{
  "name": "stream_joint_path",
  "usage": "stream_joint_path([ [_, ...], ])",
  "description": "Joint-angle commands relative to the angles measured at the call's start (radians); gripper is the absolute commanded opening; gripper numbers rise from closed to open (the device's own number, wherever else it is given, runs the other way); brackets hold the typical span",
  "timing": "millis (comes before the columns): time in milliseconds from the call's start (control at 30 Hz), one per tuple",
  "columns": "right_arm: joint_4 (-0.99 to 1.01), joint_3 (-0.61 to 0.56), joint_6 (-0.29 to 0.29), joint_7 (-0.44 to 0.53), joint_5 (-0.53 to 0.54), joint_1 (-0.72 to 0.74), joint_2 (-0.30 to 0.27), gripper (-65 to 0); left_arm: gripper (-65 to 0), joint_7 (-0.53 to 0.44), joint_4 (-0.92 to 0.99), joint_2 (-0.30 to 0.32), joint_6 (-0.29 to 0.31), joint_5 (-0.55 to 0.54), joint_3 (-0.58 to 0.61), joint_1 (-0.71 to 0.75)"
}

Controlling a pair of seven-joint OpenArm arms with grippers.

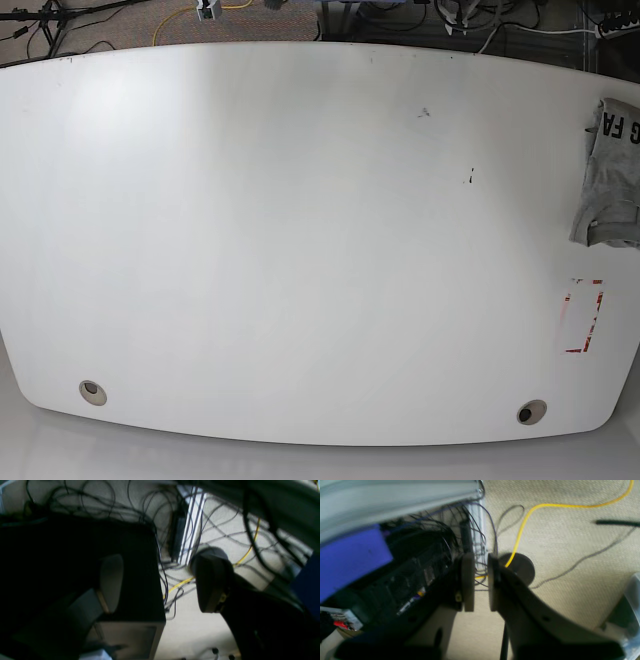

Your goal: Fold the T-shirt properly

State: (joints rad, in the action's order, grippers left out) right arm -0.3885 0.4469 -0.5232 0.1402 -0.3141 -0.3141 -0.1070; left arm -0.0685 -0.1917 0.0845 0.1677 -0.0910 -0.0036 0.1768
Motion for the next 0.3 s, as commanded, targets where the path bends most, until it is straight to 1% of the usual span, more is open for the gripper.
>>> stream_joint_path([
  [0,0.003,0.002,-0.004,0.008,0.000,-0.007,-0.006,-55.8,-23.5,0.011,0.001,0.007,-0.001,0.000,0.001,0.013],
  [133,0.003,0.002,-0.004,0.008,0.000,-0.006,-0.003,-55.8,-23.5,0.008,0.001,0.007,-0.001,0.000,0.001,0.013],
  [267,0.000,0.002,-0.004,0.009,0.000,0.002,0.013,-55.6,-23.5,0.008,-0.001,0.007,-0.001,-0.002,0.001,0.013],
])
